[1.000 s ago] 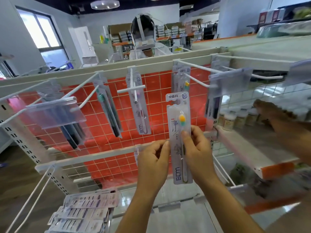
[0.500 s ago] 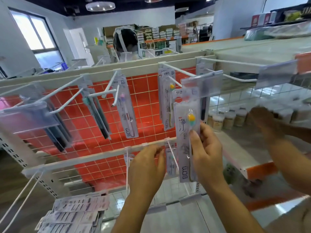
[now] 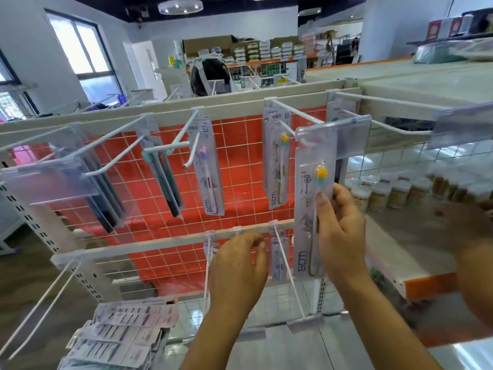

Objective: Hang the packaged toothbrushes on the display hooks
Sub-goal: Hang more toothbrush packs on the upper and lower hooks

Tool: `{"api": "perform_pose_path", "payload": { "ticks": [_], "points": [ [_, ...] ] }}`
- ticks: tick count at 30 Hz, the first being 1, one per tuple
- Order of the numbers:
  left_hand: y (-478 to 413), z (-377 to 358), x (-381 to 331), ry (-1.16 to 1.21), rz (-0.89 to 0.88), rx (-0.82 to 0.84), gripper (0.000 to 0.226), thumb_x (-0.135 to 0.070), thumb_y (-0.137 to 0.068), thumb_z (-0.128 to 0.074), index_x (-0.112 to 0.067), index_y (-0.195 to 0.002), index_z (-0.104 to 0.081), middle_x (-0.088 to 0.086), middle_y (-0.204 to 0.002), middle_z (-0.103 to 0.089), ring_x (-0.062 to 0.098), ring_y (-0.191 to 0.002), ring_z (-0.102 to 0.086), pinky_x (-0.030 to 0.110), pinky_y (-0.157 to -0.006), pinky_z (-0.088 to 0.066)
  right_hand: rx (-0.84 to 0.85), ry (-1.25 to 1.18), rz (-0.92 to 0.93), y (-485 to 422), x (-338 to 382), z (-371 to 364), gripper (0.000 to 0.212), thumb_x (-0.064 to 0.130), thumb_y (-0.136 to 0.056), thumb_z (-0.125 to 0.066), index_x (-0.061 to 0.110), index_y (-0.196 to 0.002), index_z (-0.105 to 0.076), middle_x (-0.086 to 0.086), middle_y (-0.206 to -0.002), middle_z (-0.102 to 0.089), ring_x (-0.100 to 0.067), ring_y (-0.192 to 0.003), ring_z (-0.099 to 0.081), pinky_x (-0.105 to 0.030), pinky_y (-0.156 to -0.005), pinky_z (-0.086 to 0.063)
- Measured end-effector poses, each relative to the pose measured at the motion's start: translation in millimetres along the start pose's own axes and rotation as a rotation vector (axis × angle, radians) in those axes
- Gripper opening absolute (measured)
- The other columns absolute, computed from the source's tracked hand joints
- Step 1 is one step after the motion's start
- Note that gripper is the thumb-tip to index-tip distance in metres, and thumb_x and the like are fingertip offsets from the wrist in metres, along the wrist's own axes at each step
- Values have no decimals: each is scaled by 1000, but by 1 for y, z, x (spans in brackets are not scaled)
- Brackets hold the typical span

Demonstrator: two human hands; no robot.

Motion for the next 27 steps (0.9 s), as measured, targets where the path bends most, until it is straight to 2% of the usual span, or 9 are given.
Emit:
{"api": "perform_pose_path", "payload": {
  "ticks": [3,6,8,10,12,13,20,23,27],
  "points": [
    [-1,-1,2,-14,-2,3,17,-26,-94,-61,-25,-108,-71,-12,-100,-71,8,-88,-64,24,-78,-53,3,45,-6,-6,-7,1,15,25,-99,-47,17,-99,-59,-12,-91,-68,-31,-82,-68,-55,-72,-58],
    [-2,-4,3,-19,7,16,17,-26,-95,-59,-25,-108,-70,-12,-100,-70,8,-89,-64,27,-78,-55,37,127,0,-16,-17,-2,15,25,-100,-46,17,-95,-58,-16,-89,-65,-34,-81,-66,-56,-71,-56],
    [-3,-6,2,-23,4,21,17,-27,-95,-59,-26,-108,-69,-12,-100,-70,8,-88,-64,28,-77,-55,46,162,-15,-24,-25,-7,16,27,-100,-46,18,-93,-57,-15,-88,-65,-32,-80,-65,-52,-71,-57],
    [-4,-8,2,-28,5,30,17,-28,-95,-58,-25,-108,-69,-12,-99,-70,8,-88,-63,23,-75,-50,42,179,4,-36,-32,-12,18,24,-101,-46,18,-88,-57,-11,-80,-62,-22,-73,-64,-39,-69,-57],
    [-4,-9,2,-36,6,38,17,-27,-95,-58,-24,-107,-70,-12,-99,-70,7,-87,-63,19,-75,-46,28,217,20,-50,-39,-16,23,22,-101,-46,25,-80,-53,5,-69,-54,-2,-61,-52,-19,-60,-47],
    [-5,-9,2,-40,4,39,17,-27,-95,-58,-24,-108,-70,-11,-99,-70,7,-87,-63,19,-75,-46,28,237,17,-58,-43,-18,26,22,-101,-46,28,-76,-49,10,-66,-50,2,-58,-46,-15,-58,-42],
    [-9,-8,10,-78,4,26,15,-26,-95,-59,-25,-105,-70,-11,-96,-70,7,-82,-61,24,-74,-50,105,396,-87,-111,-81,-35,32,29,-103,-39,15,-76,-48,1,-65,-43,-15,-63,-44,-27,-57,-36],
    [-10,-10,13,-95,5,35,15,-26,-95,-59,-24,-104,-70,-11,-96,-70,8,-84,-62,26,-73,-52,144,462,-115,-122,-87,-40,37,31,-105,-35,7,-84,-53,-4,-65,-43,-18,-63,-43,-25,-50,-33],
    [-17,-12,11,-139,-12,57,14,-26,-95,-57,-23,-103,-69,-10,-94,-70,9,-84,-62,22,-70,-46,173,508,-129,-128,-92,-42,38,31,-105,-32,8,-80,-50,-13,-71,-44,-20,-67,-42,-30,-51,-23]
  ]
}}
Point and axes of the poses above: each hand's wrist, its own y-axis away from the middle knuckle, its own z-axis out of the back of the hand, x = y × z, the point moved 7 cm from there along -y, towards the middle knuckle
